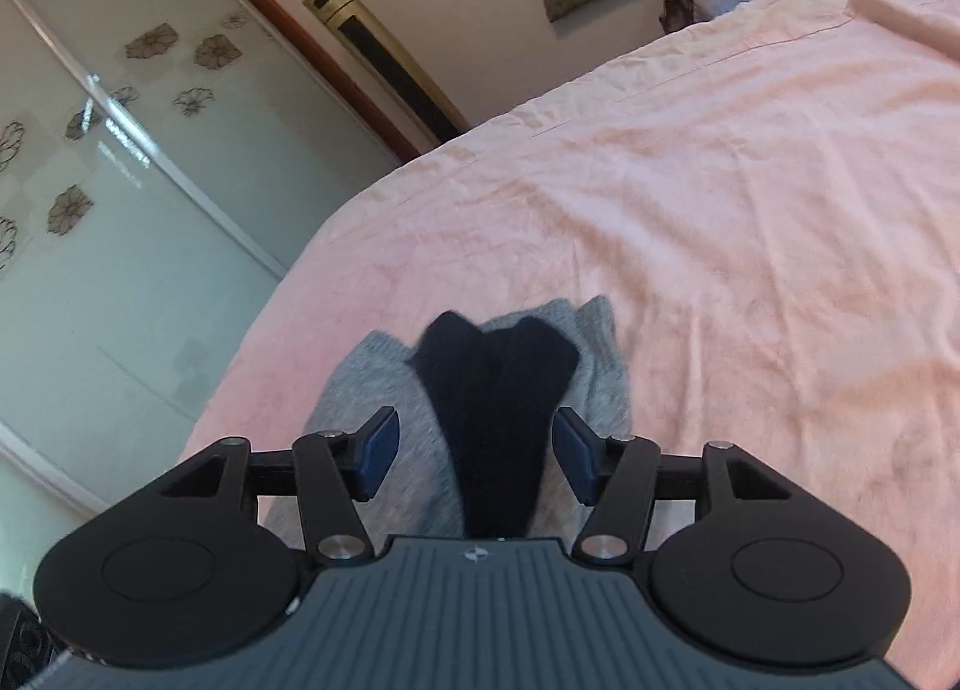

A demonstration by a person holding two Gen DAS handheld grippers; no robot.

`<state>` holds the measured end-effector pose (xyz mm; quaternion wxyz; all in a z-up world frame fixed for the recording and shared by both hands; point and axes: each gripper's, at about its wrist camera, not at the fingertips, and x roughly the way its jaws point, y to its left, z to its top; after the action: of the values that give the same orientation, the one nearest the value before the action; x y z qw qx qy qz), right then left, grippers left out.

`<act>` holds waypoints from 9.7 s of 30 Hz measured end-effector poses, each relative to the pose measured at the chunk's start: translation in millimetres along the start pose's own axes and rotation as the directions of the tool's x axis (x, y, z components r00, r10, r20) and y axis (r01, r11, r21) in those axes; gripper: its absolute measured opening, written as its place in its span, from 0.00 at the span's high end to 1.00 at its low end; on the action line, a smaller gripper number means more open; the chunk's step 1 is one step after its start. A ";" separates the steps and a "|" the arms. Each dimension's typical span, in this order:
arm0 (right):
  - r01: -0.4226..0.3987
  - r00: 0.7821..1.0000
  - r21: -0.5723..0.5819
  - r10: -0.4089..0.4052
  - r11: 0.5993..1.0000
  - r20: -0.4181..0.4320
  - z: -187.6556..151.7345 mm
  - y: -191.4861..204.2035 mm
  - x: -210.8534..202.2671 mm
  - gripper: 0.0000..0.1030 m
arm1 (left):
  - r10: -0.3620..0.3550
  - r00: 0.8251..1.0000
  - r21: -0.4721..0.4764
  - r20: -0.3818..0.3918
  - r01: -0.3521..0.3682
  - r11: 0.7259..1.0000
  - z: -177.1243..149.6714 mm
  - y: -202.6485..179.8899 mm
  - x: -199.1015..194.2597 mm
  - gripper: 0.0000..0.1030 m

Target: Fold small clothes

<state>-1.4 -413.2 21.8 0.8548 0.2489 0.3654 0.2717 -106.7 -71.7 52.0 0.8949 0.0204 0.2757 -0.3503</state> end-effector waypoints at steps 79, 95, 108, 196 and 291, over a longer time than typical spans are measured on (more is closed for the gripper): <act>-0.020 0.982 0.246 -0.027 0.969 0.189 -0.7 -53.2 25.8 0.01 | 0.112 0.987 -0.422 0.115 -0.053 0.905 45.9 92.3 57.4 0.09; -0.055 0.998 0.145 0.059 0.988 -0.029 2.7 -27.8 67.3 0.72 | 0.057 0.997 -0.591 -0.043 -0.071 0.803 47.8 147.2 101.0 0.73; -0.070 0.998 0.232 0.068 0.970 0.016 35.2 -11.4 102.9 0.41 | 0.072 0.994 -0.654 -0.087 -0.112 0.748 47.4 215.9 67.3 0.45; 0.208 0.969 -0.182 -0.228 0.961 -0.093 -41.1 70.9 75.4 0.27 | 0.162 0.969 -0.465 -0.184 -0.231 0.854 -5.1 126.3 26.7 0.14; 0.615 0.788 -0.229 -0.582 0.754 0.201 -185.6 127.8 35.7 0.00 | 0.549 0.815 -0.183 -0.188 -0.578 0.795 -60.6 17.9 15.2 0.00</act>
<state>-157.7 -254.9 -29.1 0.9430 0.0099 0.3321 0.0176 -115.2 -53.6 -9.9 0.9356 0.0191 0.3513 -0.0312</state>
